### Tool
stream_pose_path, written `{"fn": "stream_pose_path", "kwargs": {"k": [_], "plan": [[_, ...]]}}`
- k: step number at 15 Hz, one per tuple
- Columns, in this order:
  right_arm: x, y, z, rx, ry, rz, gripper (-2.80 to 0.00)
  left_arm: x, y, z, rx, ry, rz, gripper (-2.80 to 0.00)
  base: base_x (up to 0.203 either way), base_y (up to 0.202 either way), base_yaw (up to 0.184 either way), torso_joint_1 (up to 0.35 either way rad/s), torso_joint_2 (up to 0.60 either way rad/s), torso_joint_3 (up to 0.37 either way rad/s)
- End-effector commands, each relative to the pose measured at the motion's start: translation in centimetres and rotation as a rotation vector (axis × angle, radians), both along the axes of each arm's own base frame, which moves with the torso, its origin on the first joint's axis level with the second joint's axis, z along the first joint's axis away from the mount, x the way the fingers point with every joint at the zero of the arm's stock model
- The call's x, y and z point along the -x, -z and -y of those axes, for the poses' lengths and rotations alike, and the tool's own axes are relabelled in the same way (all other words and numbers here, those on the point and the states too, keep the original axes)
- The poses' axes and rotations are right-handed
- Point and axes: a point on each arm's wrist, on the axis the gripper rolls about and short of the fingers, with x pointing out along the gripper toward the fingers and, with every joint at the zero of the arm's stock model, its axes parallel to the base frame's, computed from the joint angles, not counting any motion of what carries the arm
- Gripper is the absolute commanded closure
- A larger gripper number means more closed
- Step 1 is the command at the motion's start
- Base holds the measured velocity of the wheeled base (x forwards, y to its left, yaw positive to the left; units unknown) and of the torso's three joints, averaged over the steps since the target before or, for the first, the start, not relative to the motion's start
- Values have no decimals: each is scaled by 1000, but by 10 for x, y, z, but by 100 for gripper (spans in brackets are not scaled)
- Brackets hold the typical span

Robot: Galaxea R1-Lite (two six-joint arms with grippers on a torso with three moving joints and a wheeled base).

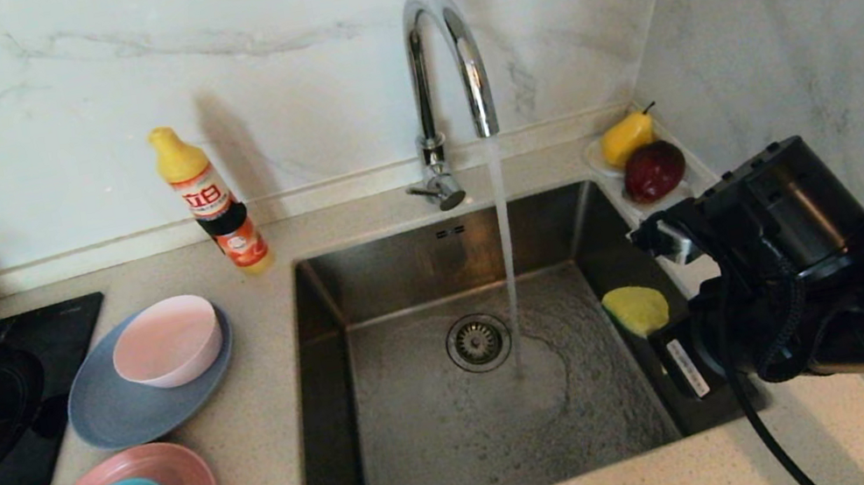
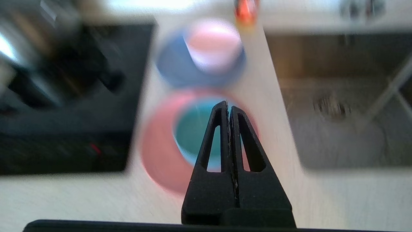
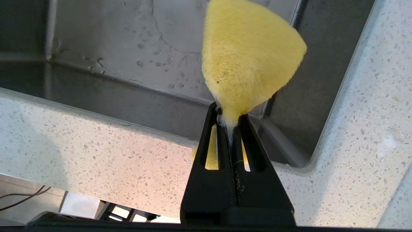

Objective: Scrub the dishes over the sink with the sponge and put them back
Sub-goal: Pick up a bowl and the sponge

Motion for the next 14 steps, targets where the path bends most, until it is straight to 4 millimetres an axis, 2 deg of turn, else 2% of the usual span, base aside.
{"fn": "stream_pose_path", "kwargs": {"k": [1,4,9,11,14], "plan": [[-2,-2,-1,-7,3,8,0,-18,-48,-1,-22,-36,-79,0,0,0,0,0,0,0],[-2,-3,-4,-12,-9,15,0,-52,-75,-3,-101,-72,-280,0,0,0,0,0,0,0],[-7,-7,-8,-19,-6,24,0,-124,-100,-5,-116,-67,-677,0,0,0,0,0,0,0],[-6,-7,-7,-18,-6,23,0,-154,-98,-6,-10,-79,-834,0,0,0,0,0,0,0],[-7,-9,-8,-21,-6,27,0,-188,-82,-13,172,-95,-990,0,0,0,0,0,0,0]]}}
